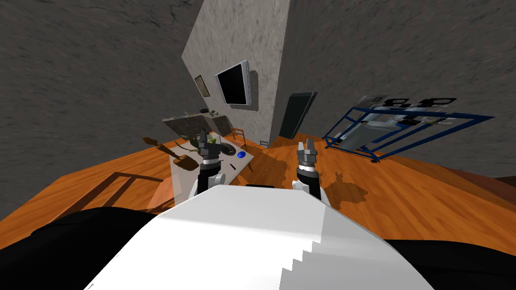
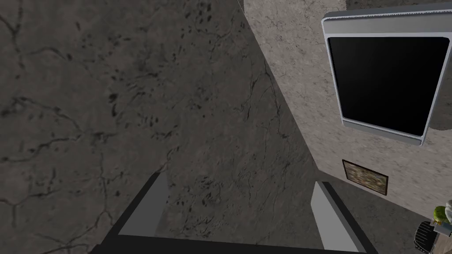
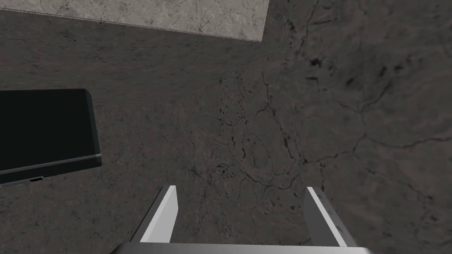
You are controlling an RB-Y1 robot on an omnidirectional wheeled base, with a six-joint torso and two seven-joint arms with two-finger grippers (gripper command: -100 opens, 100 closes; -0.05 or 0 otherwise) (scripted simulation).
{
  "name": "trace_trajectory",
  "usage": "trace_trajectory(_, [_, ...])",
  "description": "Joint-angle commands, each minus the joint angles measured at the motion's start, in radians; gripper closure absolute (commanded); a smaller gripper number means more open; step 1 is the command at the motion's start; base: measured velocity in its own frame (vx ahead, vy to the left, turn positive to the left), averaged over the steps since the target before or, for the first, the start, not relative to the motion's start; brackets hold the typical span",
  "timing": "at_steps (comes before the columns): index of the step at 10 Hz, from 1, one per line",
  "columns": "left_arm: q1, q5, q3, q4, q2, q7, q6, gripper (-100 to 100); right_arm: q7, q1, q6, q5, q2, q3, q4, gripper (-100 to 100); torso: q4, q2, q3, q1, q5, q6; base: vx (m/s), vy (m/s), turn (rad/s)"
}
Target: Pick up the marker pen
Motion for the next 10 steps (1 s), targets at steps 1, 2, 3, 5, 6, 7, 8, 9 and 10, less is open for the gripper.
trace_trajectory(1, [-0.009,0.013,-0.018,0.026,0.036,-0.004,0.013,-100,0.000,0.000,0.000,0.000,0.000,0.000,0.000,0,0.000,0.000,0.000,0.000,0.000,0.000,-0.033,0.002,-0.093])
trace_trajectory(2, [-0.016,0.021,-0.029,0.044,0.054,-0.008,0.022,-100,0.000,0.000,0.000,0.000,0.000,0.000,0.000,0,0.000,0.002,0.001,0.000,0.000,0.000,-0.060,0.007,-0.090])
trace_trajectory(3, [-0.023,0.032,-0.043,0.065,0.074,-0.012,0.033,-100,0.000,0.000,0.000,0.000,0.000,0.000,0.000,0,0.001,0.003,0.002,0.001,0.000,0.000,-0.070,0.006,-0.082])
trace_trajectory(5, [-0.042,0.059,-0.076,0.118,0.117,-0.022,0.061,-100,0.000,0.000,0.000,0.000,0.000,0.000,0.000,0,0.001,0.005,0.003,0.001,0.000,0.000,-0.074,0.014,-0.106])
trace_trajectory(6, [-0.053,0.075,-0.095,0.143,0.141,-0.029,0.078,-100,0.000,0.000,0.000,0.000,0.000,0.000,0.000,0,0.001,0.005,0.003,0.001,0.000,0.000,-0.087,0.011,-0.136])
trace_trajectory(7, [-0.053,0.075,-0.095,0.149,0.141,-0.029,0.078,-100,0.000,0.000,0.000,0.000,0.000,0.000,0.000,0,0.001,0.005,0.003,0.001,0.000,0.000,-0.070,0.012,-0.050])
trace_trajectory(8, [-0.065,0.093,-0.115,0.182,0.166,-0.037,0.098,-100,0.000,0.000,0.000,0.000,0.000,0.000,0.000,0,0.001,0.005,0.003,0.001,0.000,0.000,-0.052,0.005,-0.092])
trace_trajectory(9, [-0.077,0.113,-0.136,0.213,0.191,-0.047,0.119,-100,0.000,0.000,0.000,0.000,0.000,0.000,0.000,0,0.001,0.004,0.002,0.001,0.000,0.000,-0.056,0.012,-0.159])
trace_trajectory(10, [-0.077,0.113,-0.136,0.221,0.191,-0.047,0.119,-100,0.000,0.000,0.000,0.000,0.000,0.000,0.000,0,0.001,0.004,0.002,0.001,0.000,0.000,-0.047,0.011,-0.051])
